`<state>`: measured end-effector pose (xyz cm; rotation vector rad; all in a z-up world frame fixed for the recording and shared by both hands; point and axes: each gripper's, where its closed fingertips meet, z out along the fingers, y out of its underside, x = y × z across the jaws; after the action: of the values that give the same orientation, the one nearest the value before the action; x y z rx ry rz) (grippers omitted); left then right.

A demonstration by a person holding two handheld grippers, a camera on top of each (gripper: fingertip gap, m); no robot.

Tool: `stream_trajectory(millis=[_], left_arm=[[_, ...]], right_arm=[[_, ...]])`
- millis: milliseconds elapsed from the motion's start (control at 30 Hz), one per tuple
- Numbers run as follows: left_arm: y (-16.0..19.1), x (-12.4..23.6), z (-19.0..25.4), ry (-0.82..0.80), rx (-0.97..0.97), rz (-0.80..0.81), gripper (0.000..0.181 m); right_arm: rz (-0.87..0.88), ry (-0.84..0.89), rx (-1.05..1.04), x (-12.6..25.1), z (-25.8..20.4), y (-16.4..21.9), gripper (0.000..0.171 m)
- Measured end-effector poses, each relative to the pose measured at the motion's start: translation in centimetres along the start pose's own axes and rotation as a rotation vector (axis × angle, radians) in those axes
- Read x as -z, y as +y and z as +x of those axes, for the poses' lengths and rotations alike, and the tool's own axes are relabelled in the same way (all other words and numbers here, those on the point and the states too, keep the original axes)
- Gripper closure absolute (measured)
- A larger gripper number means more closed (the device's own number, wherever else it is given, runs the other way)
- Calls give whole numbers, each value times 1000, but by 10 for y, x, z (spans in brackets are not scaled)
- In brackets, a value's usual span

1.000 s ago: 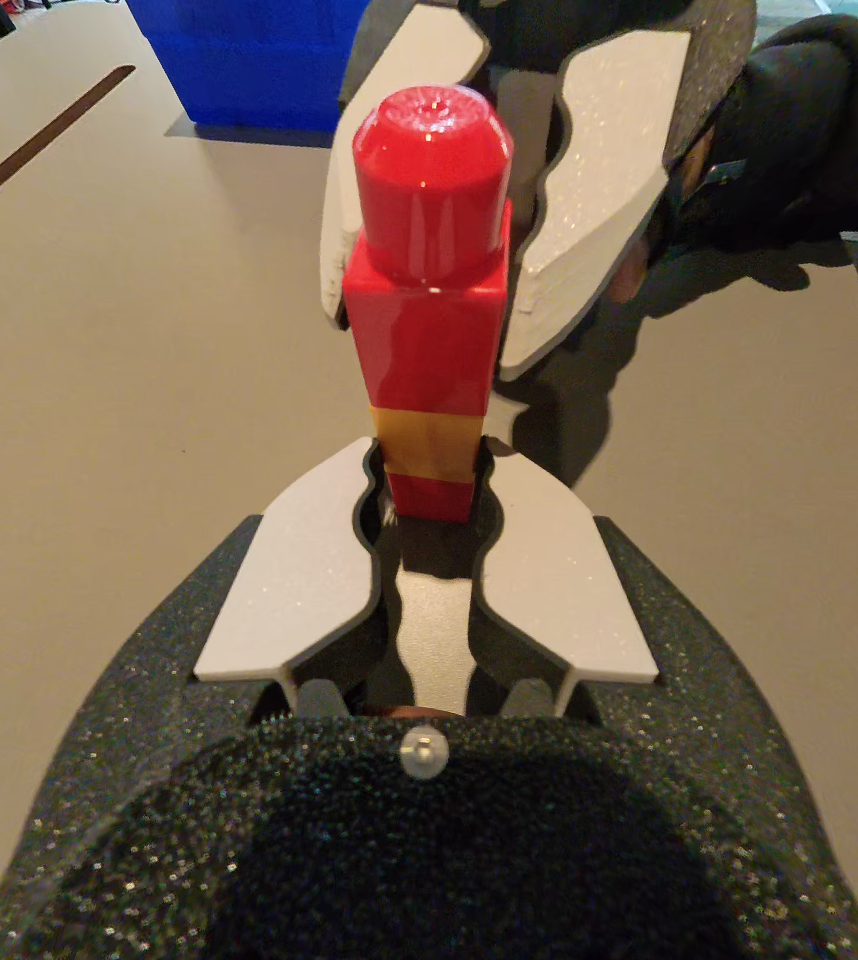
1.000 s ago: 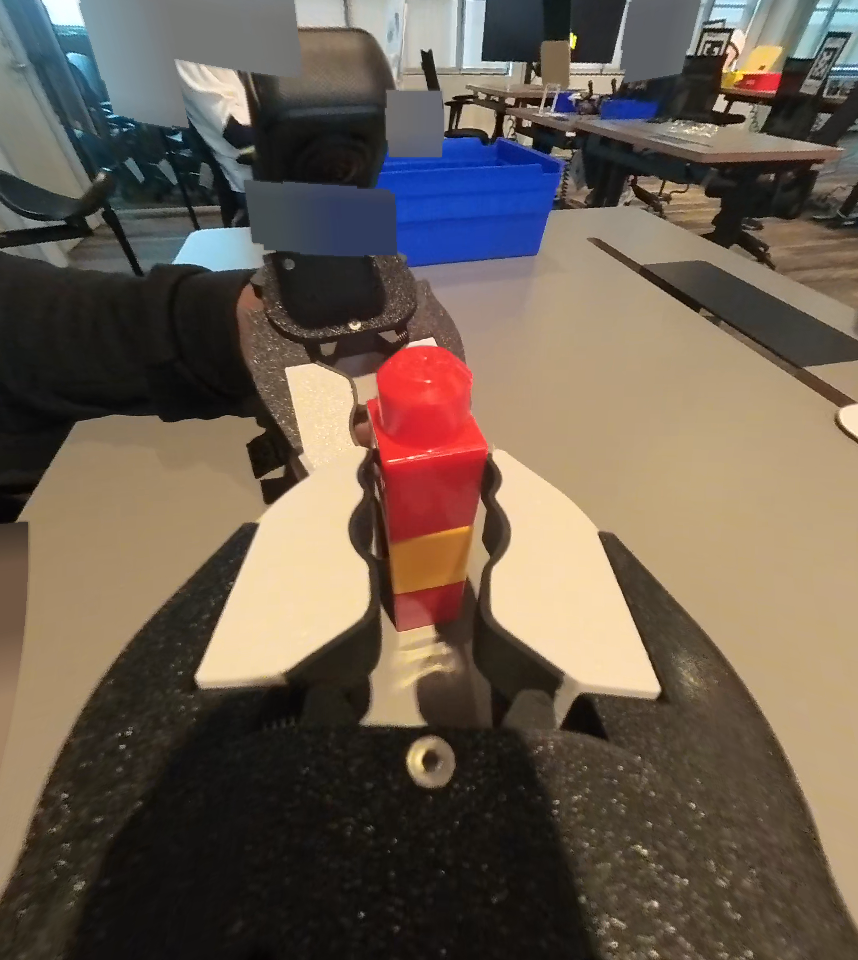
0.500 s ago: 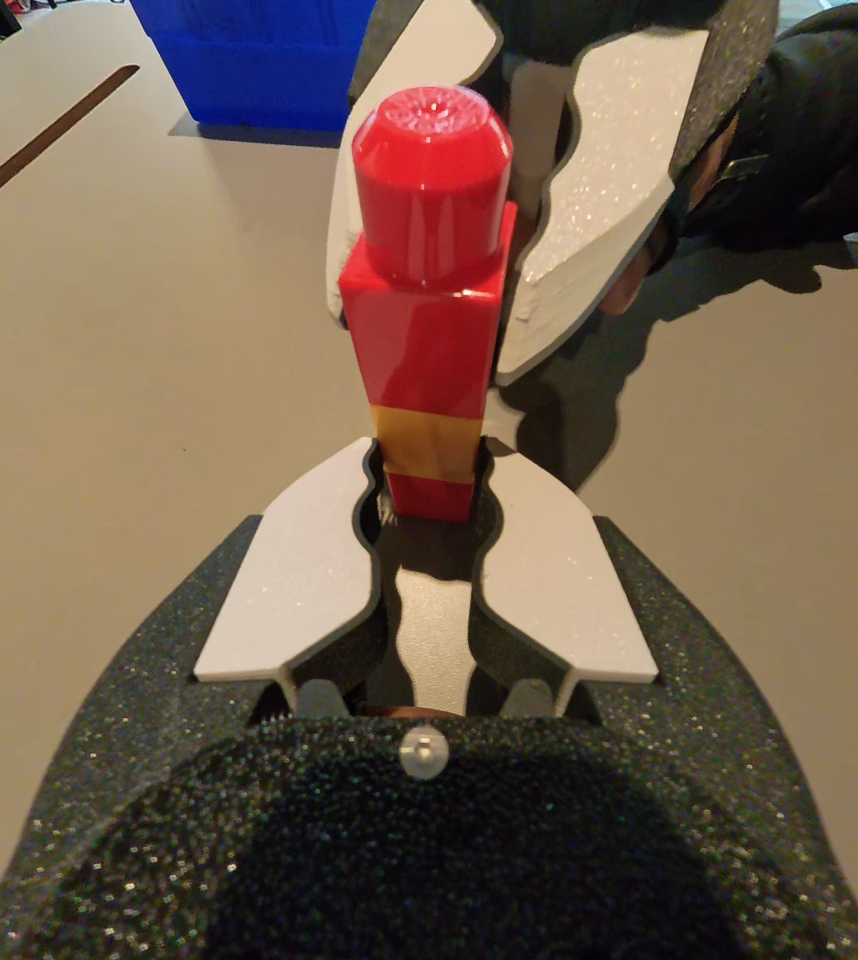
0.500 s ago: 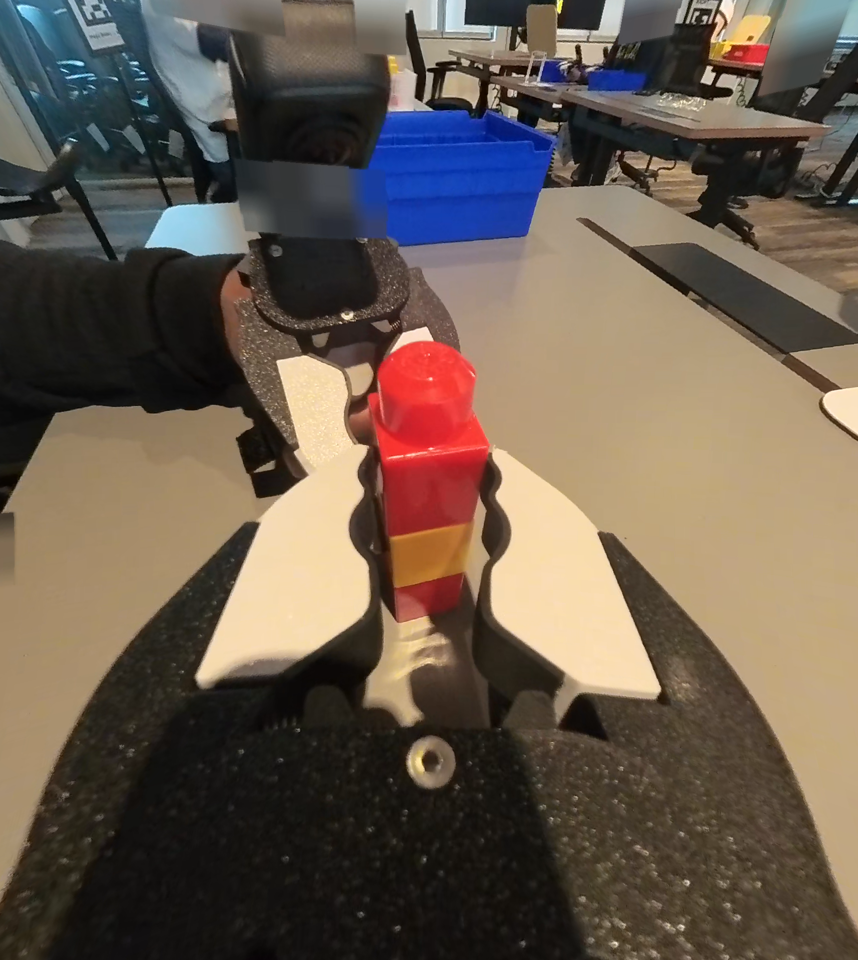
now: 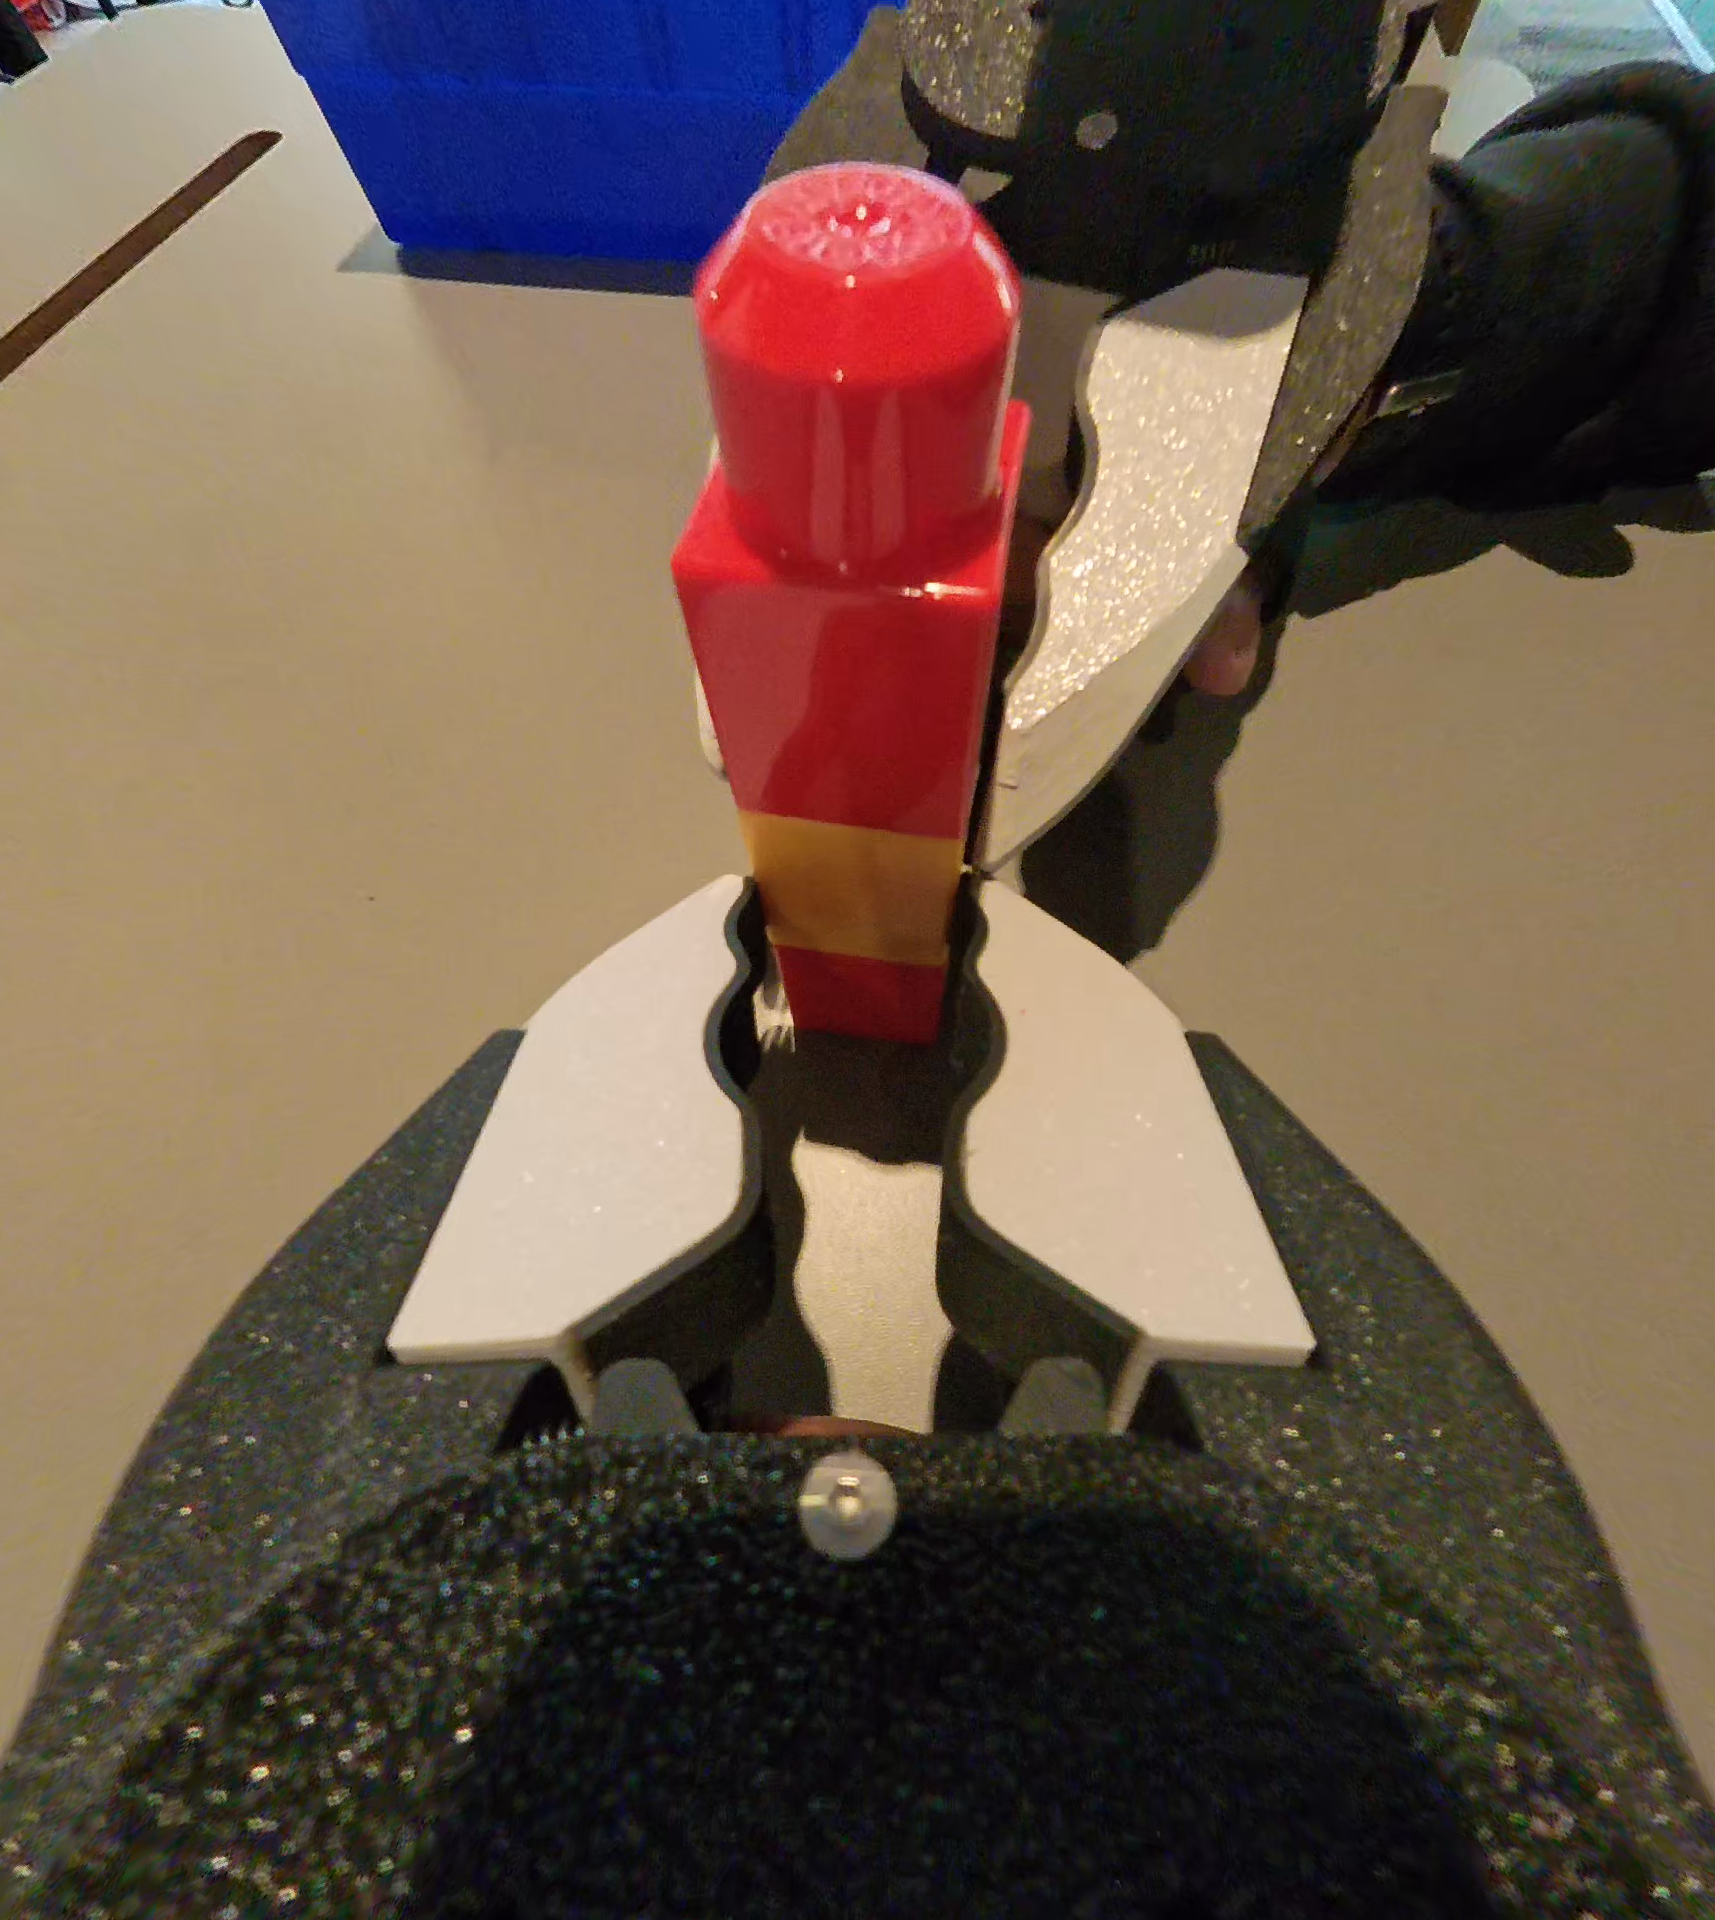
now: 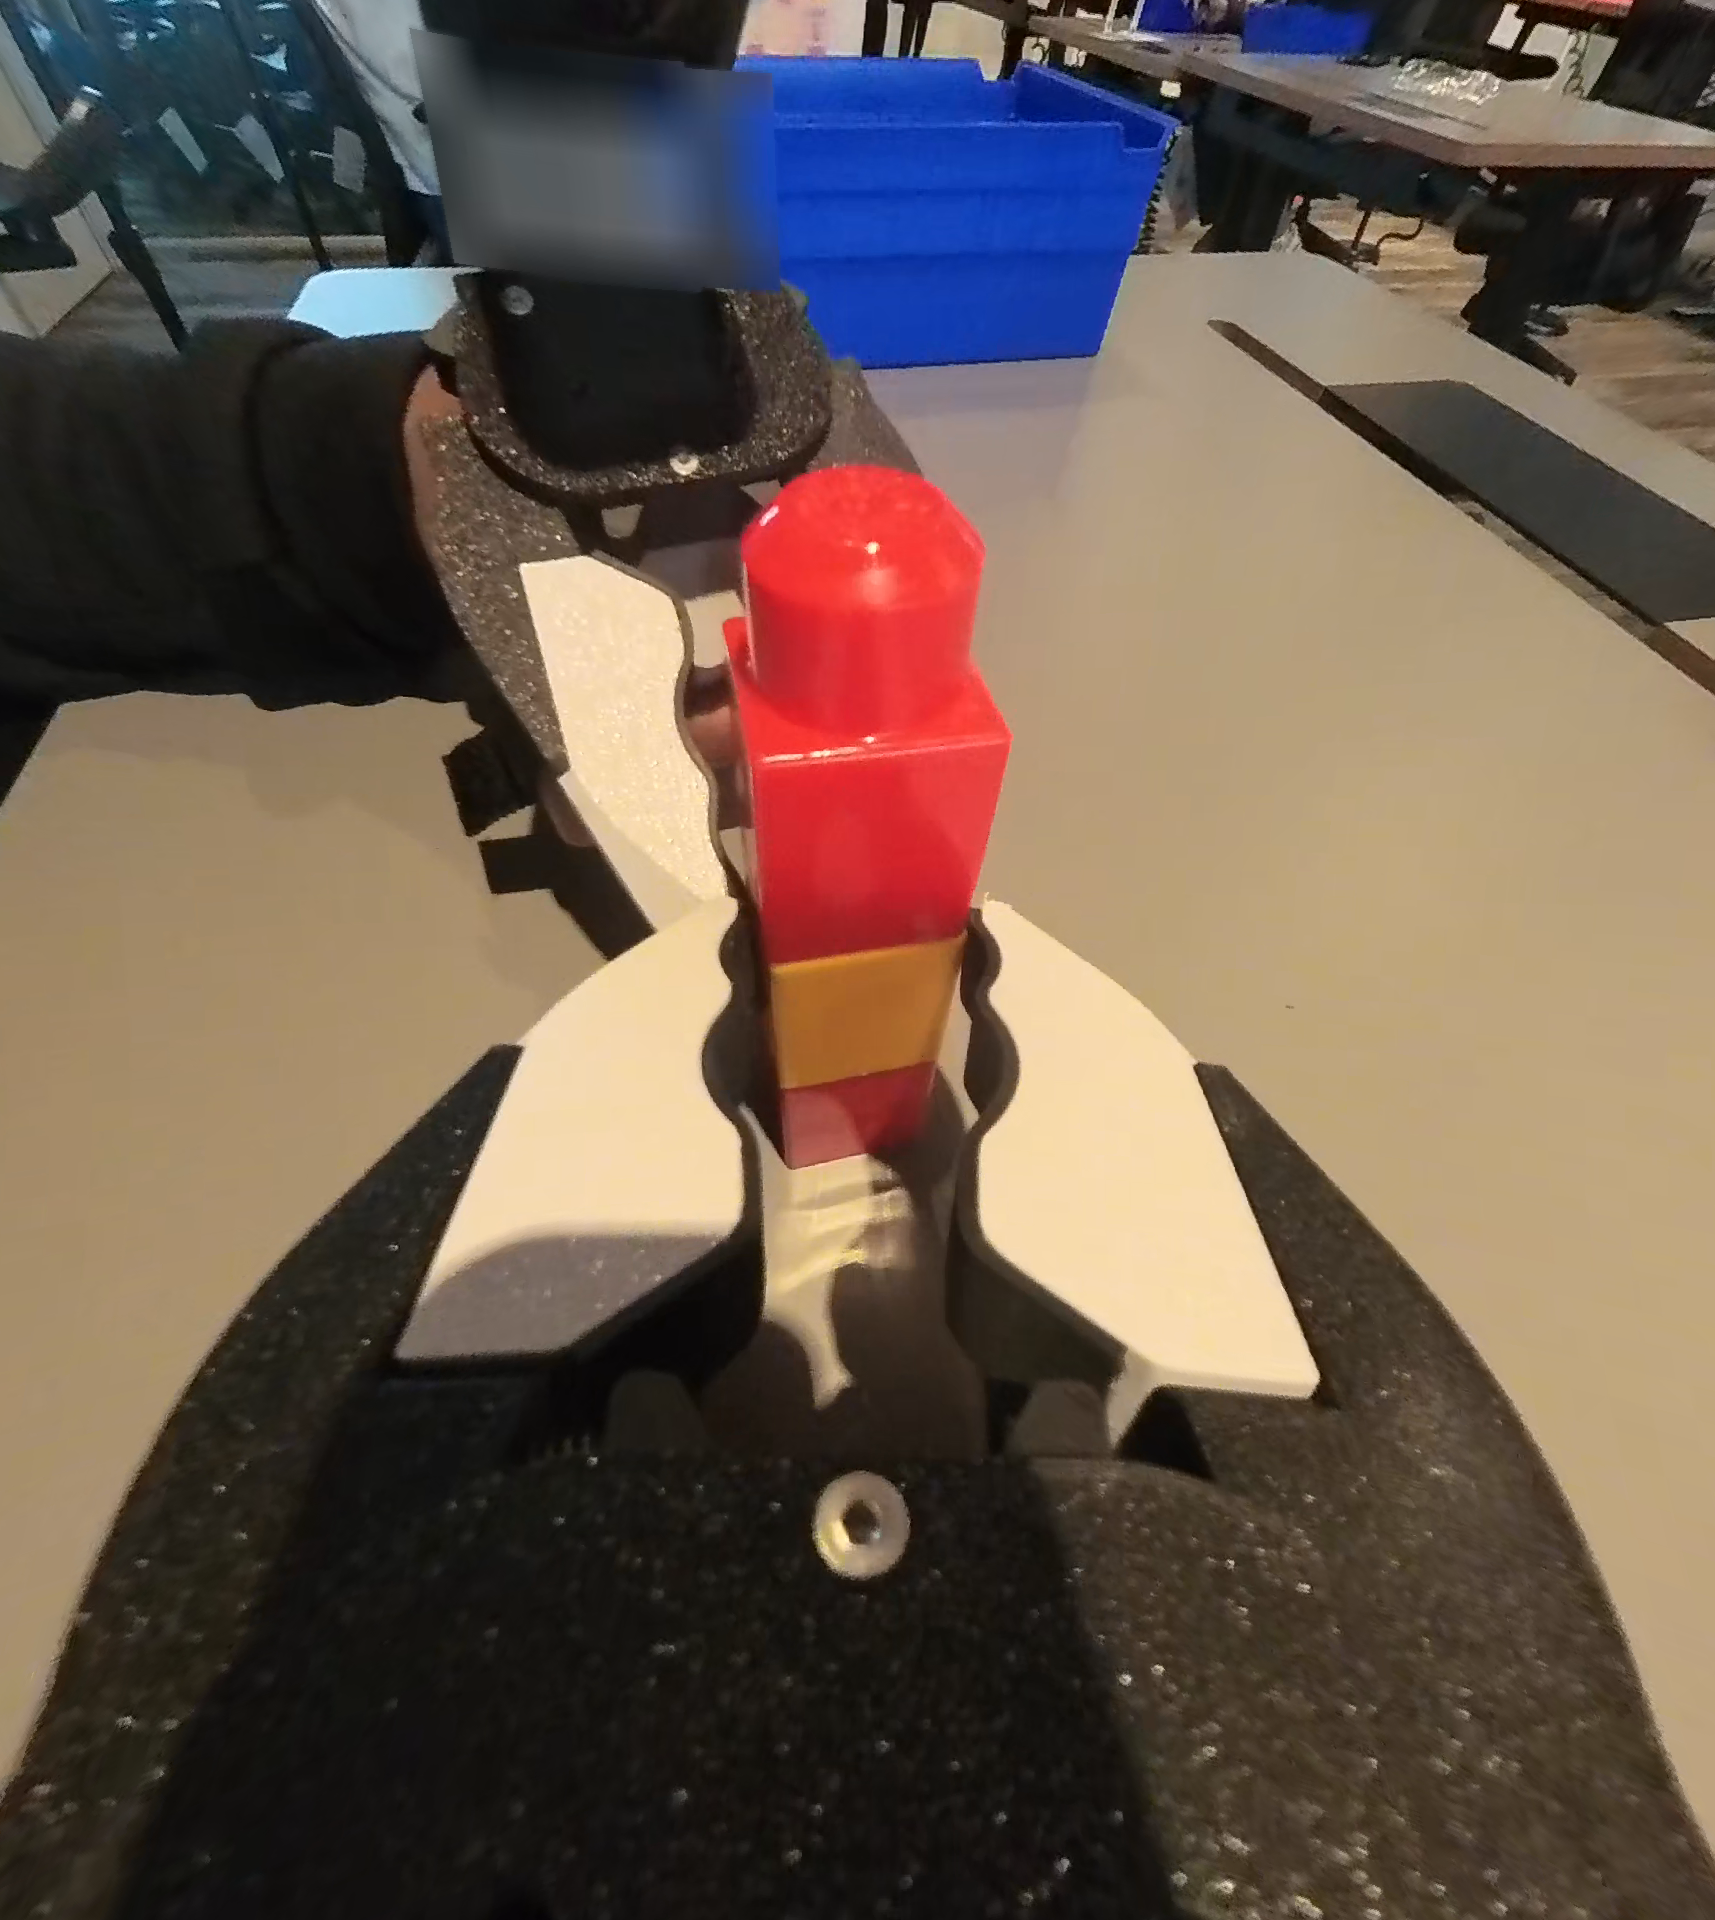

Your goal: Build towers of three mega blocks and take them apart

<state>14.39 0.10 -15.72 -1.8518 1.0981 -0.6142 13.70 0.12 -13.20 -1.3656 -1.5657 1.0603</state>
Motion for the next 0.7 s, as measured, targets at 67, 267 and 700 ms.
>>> stream_trajectory(millis=[67,267,700], left_arm=[[0,0,1,5,3,0,147],[16,-1,1,12,-31,-94,138],[15,7,-11,-3,34,-64,147]], right_arm=[[-1,0,0,0,0,0,133],[-8,14,-4,2,1,1,134],[379,461,90,173,46,-109,134]])
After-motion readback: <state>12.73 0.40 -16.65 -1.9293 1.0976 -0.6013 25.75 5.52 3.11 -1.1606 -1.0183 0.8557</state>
